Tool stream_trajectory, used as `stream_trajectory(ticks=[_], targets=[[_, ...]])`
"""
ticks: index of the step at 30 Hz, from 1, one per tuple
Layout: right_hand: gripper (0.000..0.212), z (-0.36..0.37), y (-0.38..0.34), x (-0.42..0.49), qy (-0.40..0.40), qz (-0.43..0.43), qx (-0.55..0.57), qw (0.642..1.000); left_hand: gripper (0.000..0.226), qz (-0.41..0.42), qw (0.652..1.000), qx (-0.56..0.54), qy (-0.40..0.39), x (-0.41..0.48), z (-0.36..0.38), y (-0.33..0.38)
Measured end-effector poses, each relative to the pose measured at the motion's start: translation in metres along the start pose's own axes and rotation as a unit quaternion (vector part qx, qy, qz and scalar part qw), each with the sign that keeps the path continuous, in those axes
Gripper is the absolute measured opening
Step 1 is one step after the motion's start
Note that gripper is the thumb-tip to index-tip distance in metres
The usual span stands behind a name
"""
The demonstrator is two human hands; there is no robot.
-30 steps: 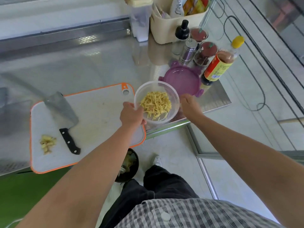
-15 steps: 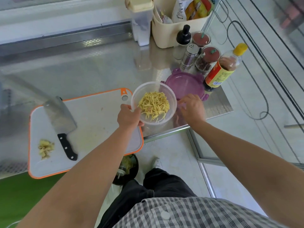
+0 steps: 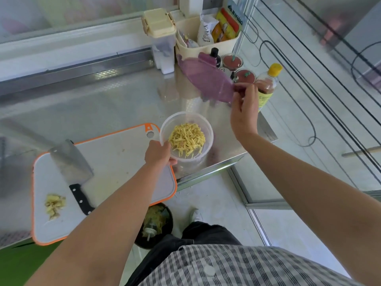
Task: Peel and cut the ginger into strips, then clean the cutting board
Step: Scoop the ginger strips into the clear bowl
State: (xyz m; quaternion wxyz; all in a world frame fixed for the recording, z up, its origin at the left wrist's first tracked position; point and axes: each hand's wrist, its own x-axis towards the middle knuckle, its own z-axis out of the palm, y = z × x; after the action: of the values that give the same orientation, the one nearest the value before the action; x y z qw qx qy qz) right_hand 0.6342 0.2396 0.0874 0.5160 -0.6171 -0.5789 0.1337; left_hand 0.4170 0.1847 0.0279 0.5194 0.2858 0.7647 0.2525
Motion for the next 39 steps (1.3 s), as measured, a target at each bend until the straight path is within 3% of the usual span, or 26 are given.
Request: stream_trajectory(ticks=[4, 7, 10, 13, 15, 17, 20, 23, 28, 32, 34, 35, 37, 39], targets=[[0.011, 0.002, -0.021, 0.003, -0.036, 0.150, 0.147, 0.977, 0.029, 0.004, 1.000, -0.001, -0.010, 0.001, -0.001, 0.000], [0.013, 0.009, -0.020, -0.002, -0.090, 0.319, 0.270, 0.904, 0.025, 0.000, 1.000, -0.010, 0.008, -0.003, -0.005, 0.002], [0.020, 0.014, -0.011, -0.020, -0.173, 0.434, 0.313, 0.827, 0.024, -0.022, 0.998, -0.066, 0.014, -0.006, -0.010, 0.001], [0.021, 0.020, -0.002, -0.039, -0.222, 0.489, 0.281, 0.796, 0.045, -0.045, 0.984, -0.171, 0.016, -0.010, -0.013, 0.001], [0.021, 0.021, 0.003, -0.044, -0.230, 0.488, 0.260, 0.801, 0.064, -0.063, 0.970, -0.235, 0.019, -0.013, -0.015, 0.001], [0.020, 0.020, 0.007, -0.043, -0.251, 0.447, 0.204, 0.834, 0.067, -0.068, 0.962, -0.263, 0.010, -0.016, -0.017, 0.001], [0.023, 0.022, 0.018, -0.043, -0.251, 0.379, 0.091, 0.886, 0.048, -0.041, 0.981, -0.191, -0.013, -0.016, -0.014, 0.002], [0.022, 0.023, 0.026, -0.046, -0.227, 0.361, 0.034, 0.904, 0.031, -0.012, 0.993, -0.115, -0.003, -0.008, -0.009, -0.005], [0.040, 0.021, 0.032, -0.051, -0.268, 0.393, 0.013, 0.880, 0.040, 0.007, 0.996, -0.090, 0.023, -0.007, -0.006, -0.012], [0.041, 0.012, 0.035, -0.049, -0.306, 0.441, 0.083, 0.840, 0.044, 0.002, 0.997, -0.074, 0.022, -0.008, -0.006, -0.013], [0.040, 0.006, 0.036, -0.048, -0.333, 0.454, 0.089, 0.821, 0.054, 0.050, 0.995, 0.047, 0.078, -0.010, -0.005, -0.011], [0.040, 0.005, 0.037, -0.048, -0.346, 0.461, 0.088, 0.812, 0.060, 0.108, 0.978, 0.132, 0.124, -0.011, -0.005, -0.009], [0.034, 0.002, 0.037, -0.050, -0.372, 0.462, 0.084, 0.800, 0.067, 0.279, 0.903, 0.266, 0.189, -0.019, -0.001, 0.002], [0.018, 0.000, 0.036, -0.052, -0.406, 0.456, 0.080, 0.788, 0.075, 0.368, 0.842, 0.373, 0.132, -0.028, 0.010, 0.013]])
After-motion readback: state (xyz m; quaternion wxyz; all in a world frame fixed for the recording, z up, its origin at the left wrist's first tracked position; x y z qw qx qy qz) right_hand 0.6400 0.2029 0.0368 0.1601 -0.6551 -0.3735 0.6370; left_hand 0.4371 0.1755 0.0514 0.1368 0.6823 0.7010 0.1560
